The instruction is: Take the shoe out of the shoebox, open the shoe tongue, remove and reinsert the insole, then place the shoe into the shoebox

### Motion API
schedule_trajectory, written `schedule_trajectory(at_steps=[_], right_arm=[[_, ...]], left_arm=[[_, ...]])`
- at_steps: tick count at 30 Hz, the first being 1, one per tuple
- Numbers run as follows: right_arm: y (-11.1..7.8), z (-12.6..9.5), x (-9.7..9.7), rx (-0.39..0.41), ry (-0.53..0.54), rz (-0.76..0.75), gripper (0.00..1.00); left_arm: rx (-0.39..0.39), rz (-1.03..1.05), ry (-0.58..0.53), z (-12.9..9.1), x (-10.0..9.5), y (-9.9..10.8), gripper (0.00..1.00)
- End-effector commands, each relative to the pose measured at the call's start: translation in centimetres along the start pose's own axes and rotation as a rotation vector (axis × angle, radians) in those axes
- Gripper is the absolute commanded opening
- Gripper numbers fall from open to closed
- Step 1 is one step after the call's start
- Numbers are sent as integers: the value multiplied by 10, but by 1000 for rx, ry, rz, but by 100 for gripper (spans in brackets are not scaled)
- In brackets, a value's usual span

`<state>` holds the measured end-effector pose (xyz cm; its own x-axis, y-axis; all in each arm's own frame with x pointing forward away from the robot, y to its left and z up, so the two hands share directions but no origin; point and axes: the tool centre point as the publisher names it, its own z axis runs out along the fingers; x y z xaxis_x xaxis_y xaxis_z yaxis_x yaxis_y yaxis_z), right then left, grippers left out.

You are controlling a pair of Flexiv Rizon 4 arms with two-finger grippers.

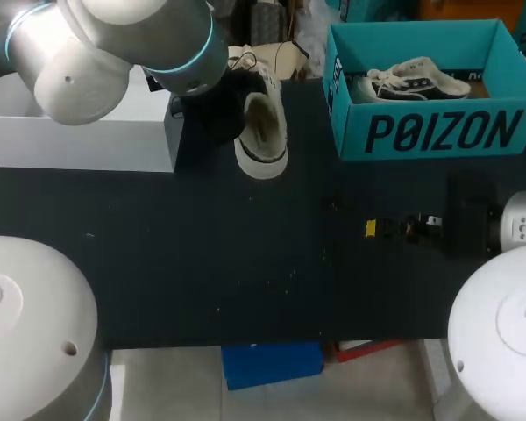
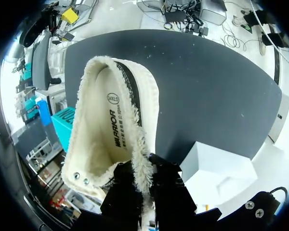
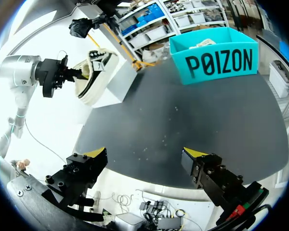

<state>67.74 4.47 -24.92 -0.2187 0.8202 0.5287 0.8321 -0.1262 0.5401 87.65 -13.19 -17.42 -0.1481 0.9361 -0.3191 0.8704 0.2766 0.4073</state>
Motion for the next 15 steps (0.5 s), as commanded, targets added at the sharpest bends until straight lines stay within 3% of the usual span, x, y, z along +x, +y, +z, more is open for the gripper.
schedule_trajectory(at_steps=[1,5,9,15], right_arm=[[1,-1,-1,8,3,3,100],[1,-1,-1,8,3,3,100],[1,-1,-1,8,3,3,100],[1,-1,-1,8,3,3,100]], left_arm=[[-1,2,1,-2,0,1,0],[33,-58,6,-5,4,9,0],[7,-264,24,-10,14,28,0],[-42,-589,78,-10,48,52,0]])
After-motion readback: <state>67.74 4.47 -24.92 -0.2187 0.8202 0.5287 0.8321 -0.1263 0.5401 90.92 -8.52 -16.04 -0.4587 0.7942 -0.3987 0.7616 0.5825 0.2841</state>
